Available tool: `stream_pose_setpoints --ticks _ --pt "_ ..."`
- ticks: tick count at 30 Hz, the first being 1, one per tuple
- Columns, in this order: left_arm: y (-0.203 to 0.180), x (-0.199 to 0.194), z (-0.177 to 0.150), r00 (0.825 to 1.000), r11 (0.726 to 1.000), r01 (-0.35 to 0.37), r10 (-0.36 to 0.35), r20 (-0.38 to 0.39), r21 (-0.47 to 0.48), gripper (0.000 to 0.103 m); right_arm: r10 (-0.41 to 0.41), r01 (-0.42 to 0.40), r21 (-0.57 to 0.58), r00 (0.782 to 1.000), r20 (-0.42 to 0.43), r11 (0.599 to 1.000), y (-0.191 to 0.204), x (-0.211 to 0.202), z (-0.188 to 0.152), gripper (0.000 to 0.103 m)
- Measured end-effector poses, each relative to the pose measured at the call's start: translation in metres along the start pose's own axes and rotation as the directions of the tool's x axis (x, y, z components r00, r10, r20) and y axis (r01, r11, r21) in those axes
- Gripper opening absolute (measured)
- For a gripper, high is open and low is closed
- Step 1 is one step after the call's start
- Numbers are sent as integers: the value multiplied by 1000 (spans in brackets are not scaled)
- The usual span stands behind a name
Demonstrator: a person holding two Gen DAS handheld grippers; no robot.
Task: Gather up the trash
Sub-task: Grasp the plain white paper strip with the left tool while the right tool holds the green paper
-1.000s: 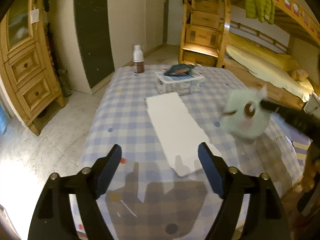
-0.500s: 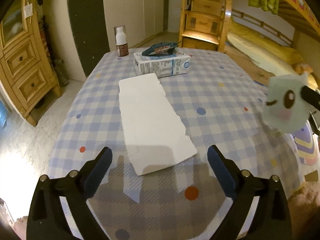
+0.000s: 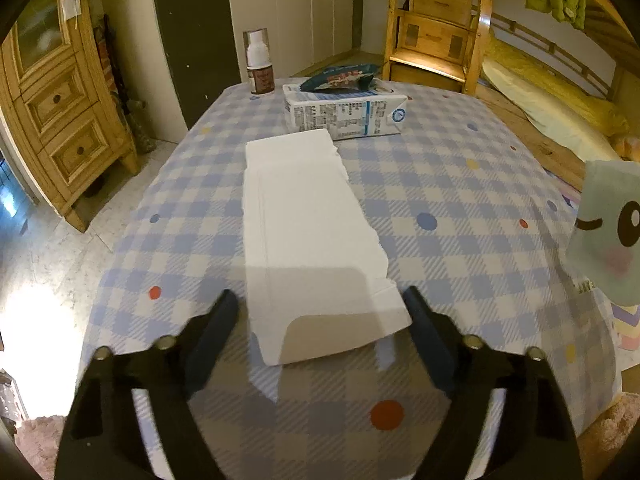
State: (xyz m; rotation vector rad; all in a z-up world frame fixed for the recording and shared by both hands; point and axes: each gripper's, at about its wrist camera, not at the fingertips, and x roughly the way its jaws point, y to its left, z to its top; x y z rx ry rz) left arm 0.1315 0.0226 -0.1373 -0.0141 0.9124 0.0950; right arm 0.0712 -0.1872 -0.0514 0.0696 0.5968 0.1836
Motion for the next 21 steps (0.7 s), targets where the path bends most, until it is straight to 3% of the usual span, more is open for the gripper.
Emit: stream_pose_setpoints --ticks 2,3,7,9,10,15,16,17,18,21 --pt "4 -5 -2 1000 1000 21 -21 -5 2 68 -4 4 2 1000 4 1000 -1 -4 -1 3" --pt "6 -7 -2 999 999 35 -34 -3 5 49 -6 6 5 1000 8 1000 -3 -7 -1 3" --pt "14 -24 -9 997 996 80 -80 16 27 29 -11 10 18 1000 22 1000 -9 -18 -2 3" --pt "18 -32 -13 994 994 104 -105 31 39 13 -13 12 25 999 29 1000 -11 -22 -2 3" --pt "22 -36 -16 992 992 119 -121 41 45 11 -14 13 27 999 33 1000 -12 -25 -2 3" --pt "35 -42 -23 987 987 149 -152 51 60 11 -16 14 39 999 40 999 -15 -31 -5 3" --pt "35 -41 -24 986 986 157 -160 44 65 15 -14 13 41 999 41 999 -16 -31 -5 3" --pt "36 -40 -26 990 988 135 -138 40 73 36 -13 11 41 999 42 999 -16 -32 -6 3" --pt "36 -41 -27 991 989 124 -128 48 74 49 -12 10 42 999 41 999 -16 -32 -6 3" --pt "34 -41 -27 985 984 153 -158 63 87 49 -13 11 43 999 37 999 -16 -32 -7 3"
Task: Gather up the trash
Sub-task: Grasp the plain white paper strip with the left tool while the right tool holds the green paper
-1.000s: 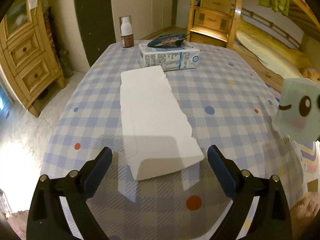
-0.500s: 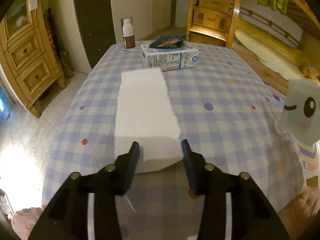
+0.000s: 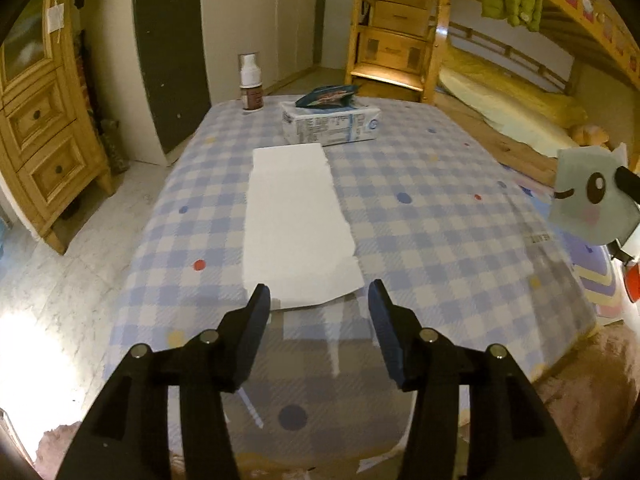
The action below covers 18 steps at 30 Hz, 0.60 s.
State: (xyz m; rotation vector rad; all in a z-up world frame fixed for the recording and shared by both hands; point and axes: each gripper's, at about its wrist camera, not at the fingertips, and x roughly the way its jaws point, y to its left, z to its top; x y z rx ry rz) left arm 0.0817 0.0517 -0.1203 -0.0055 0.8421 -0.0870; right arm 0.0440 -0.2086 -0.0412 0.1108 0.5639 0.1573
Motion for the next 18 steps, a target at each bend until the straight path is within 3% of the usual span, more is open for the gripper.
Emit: stream_pose_setpoints --ticks 5,12,18 --pt "-13 14 0 1000 997 -1 2 -8 75 45 0 0 3 1000 -6 1000 0 -2 -1 3" --pt "-3 26 4 1000 998 -12 12 -13 55 32 -3 3 7 1000 -11 1000 -1 -1 -1 3" --pt "2 22 4 1000 999 21 -21 2 44 9 -2 2 8 1000 -5 1000 -1 -1 0 3"
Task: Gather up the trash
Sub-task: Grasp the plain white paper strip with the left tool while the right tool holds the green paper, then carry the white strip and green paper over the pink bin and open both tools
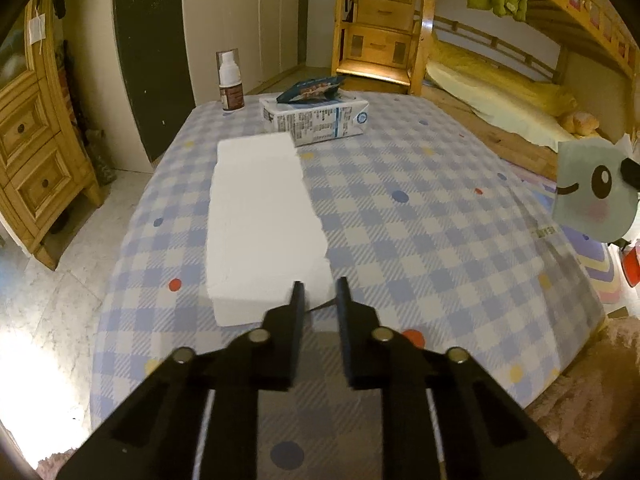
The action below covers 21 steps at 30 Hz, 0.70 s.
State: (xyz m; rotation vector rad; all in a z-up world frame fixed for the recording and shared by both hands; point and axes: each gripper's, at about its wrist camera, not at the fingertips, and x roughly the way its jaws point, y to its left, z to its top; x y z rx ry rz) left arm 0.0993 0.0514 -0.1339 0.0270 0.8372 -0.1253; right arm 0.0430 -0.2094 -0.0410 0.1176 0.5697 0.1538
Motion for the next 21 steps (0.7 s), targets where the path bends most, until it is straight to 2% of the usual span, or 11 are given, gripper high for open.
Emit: stream_pose_setpoints --ticks 6,10,15,21 --pt "4 -26 3 998 999 30 -29 52 -11 1 1 -1 -1 1000 22 1000 -3 -5 0 3" --pt "-1 -50 12 993 998 65 -65 102 2 0 4 -4 3 999 39 1000 -4 -10 2 3" --pt "-25 -81 28 975 989 138 -146 166 62 0 -8 7 14 998 67 1000 -13 -25 3 3" --pt "-78 -89 47 944 955 244 -274 185 169 0 -74 71 47 993 86 996 -43 -47 -1 3"
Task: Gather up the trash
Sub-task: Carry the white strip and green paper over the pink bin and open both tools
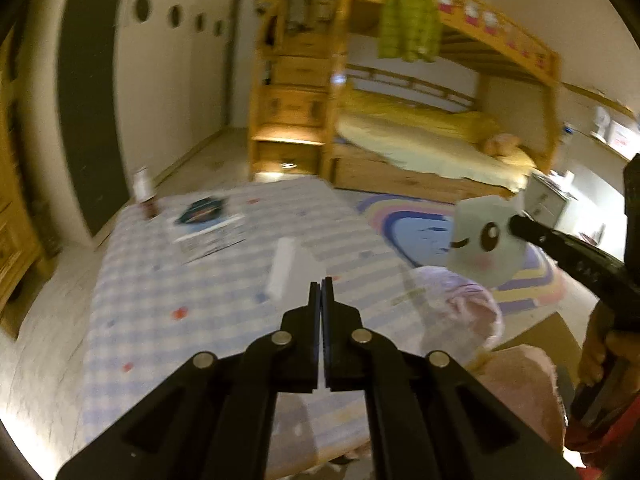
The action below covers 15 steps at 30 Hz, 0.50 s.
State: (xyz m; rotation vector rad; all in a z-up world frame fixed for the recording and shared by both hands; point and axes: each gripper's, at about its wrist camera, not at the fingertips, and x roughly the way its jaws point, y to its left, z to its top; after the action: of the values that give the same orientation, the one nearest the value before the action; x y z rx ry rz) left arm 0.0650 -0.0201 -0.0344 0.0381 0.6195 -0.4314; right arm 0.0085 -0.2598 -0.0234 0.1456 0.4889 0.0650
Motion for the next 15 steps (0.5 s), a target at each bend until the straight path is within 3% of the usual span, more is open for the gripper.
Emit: stream_pose_setpoints --ticks 5,15 --pt "-51 22 19 993 991 113 -115 13 76 0 -90 90 44 996 -10 995 -40 -11 -6 3" --pt "-141 82 40 952 936 304 -304 -25 176 0 -218 226 125 973 -75 966 -107 -3 -22 3"
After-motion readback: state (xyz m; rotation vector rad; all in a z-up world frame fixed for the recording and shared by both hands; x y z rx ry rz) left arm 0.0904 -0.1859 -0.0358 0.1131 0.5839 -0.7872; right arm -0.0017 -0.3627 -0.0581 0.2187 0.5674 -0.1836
